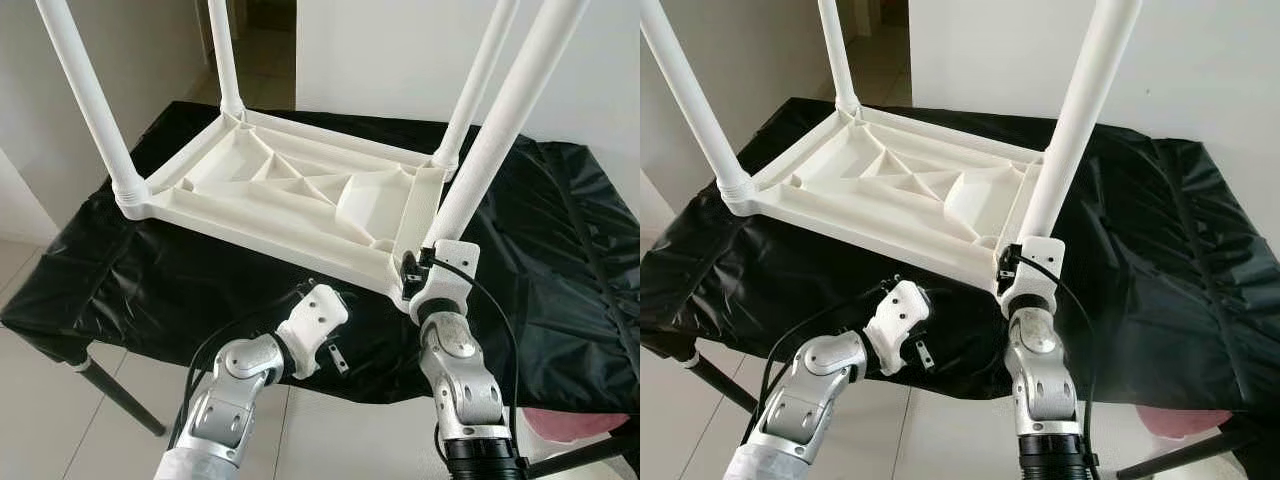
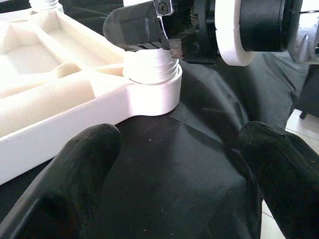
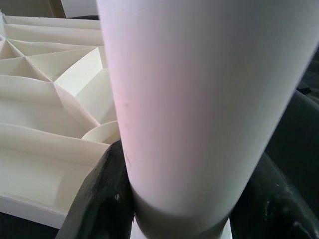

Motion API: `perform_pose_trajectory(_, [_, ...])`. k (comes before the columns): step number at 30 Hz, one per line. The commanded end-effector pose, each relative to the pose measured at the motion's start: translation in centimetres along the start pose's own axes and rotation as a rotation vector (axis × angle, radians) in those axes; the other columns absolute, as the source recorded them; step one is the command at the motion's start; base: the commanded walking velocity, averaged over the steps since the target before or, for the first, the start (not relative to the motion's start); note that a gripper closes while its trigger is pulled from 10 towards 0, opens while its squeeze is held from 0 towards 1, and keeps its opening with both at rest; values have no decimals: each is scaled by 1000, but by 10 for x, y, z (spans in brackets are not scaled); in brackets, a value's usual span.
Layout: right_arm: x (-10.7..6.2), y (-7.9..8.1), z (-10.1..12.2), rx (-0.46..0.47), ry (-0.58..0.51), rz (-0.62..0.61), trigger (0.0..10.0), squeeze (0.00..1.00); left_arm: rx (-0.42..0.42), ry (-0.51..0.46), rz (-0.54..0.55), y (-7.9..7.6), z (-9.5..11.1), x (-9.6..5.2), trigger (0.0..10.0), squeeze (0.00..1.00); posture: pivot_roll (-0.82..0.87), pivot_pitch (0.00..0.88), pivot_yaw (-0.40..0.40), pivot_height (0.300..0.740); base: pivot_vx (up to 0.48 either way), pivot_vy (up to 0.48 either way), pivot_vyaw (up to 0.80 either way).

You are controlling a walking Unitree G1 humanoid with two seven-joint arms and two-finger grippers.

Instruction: Building children table

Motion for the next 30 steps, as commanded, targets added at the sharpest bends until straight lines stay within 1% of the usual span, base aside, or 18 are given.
perform_pose_trajectory(1, [-6,-3,-16,27,69,-25,10000,0,-8,-1,162,13,-1,-2,10000,0,-46,70,-14,740,0,0,0])
perform_pose_trajectory(2, [-7,-1,-16,48,61,26,10000,1000,-8,-1,160,12,-1,-2,10000,0,-46,70,-15,740,0,0,0])
perform_pose_trajectory(3, [-8,1,-15,62,56,55,10000,1000,-7,-1,158,12,-1,-1,10000,0,-46,70,-15,740,0,0,0])
perform_pose_trajectory(8, [-6,-2,-13,46,50,68,10000,1000,-6,-1,160,13,-1,-1,10000,0,-47,68,-18,740,0,0,0])
perform_pose_trajectory(10, [-2,-2,-17,29,75,141,10000,1000,-5,1,160,13,-2,-2,10000,0,-48,66,-17,740,0,0,0])
perform_pose_trajectory(11, [-1,-5,-16,39,67,174,10000,1000,-4,2,159,12,-2,-2,10000,0,-48,64,-19,740,0,0,0])
perform_pose_trajectory(16, [1,-10,-14,57,46,199,10000,1000,-2,3,158,12,-2,-1,10000,0,-48,64,-19,740,0,0,0])
perform_pose_trajectory(17, [0,-10,-12,33,30,253,10000,0,-3,1,159,12,-2,-2,10000,0,-51,63,-18,740,0,0,0])
perform_pose_trajectory(19, [2,-14,-11,-60,15,348,10000,0,-3,1,160,13,-2,-2,10000,0,-53,62,-19,740,0,0,0])
perform_pose_trajectory(20, [2,-14,-11,-60,15,348,10000,0,-3,1,160,13,-2,-2,10000,0,-53,62,-19,740,0,0,0])
perform_pose_trajectory(22, [9,-21,-7,-122,-13,415,10000,0,-3,0,154,12,-2,0,10000,0,-60,58,-13,740,0,0,0])
perform_pose_trajectory(23, [11,-23,-5,-132,-23,437,10000,0,-3,0,151,11,-2,0,10000,0,-60,58,-13,740,0,0,0])
perform_pose_trajectory(24, [11,-23,-5,-132,-23,437,10000,0,-3,0,151,11,-2,0,10000,0,-60,58,-13,740,0,0,0])
perform_pose_trajectory(26, [12,-22,-4,-192,-33,521,10000,0,-2,-2,147,11,-1,1,10000,0,-60,53,-8,740,0,0,0])
perform_pose_trajectory(27, [12,-22,-4,-192,-33,521,10000,0,-2,-2,147,11,-1,1,10000,0,-60,53,-8,740,0,0,0])
perform_pose_trajectory(30, [11,-18,-7,-255,-30,640,10000,0,1,-2,143,12,-1,2,10000,0,-61,48,-2,740,0,0,0])
Point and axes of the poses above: a point about 5 cm out from each wrist's last joint towards the gripper, its own x axis pointing out of the wrist towards the gripper, its own z axis along the axis of the wrist's last joint, y = z × x, the point moved 4 cm from there along x, pointing out of the wrist towards the gripper, and after that the axes turned 4 degrees about -x, right-handed, at the moved point
